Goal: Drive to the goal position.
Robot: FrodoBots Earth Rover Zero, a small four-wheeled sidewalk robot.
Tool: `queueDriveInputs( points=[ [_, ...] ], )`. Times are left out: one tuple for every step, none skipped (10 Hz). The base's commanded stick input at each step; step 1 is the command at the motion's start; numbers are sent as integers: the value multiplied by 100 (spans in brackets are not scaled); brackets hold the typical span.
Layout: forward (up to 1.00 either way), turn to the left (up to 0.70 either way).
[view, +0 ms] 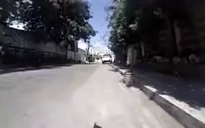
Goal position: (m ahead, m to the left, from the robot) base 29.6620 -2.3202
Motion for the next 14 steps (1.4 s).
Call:
queueDriveInputs(
  points=[
    [70, 35],
    [70, 35],
    [70, 35],
    [70, 32],
    [70, 5],
    [70, 0],
    [70, 0],
    [70, 0],
    [70, 0],
    [70, 0],
    [70, 0],
    [70, 0],
    [70, 0],
    [70, 0]
  ],
)
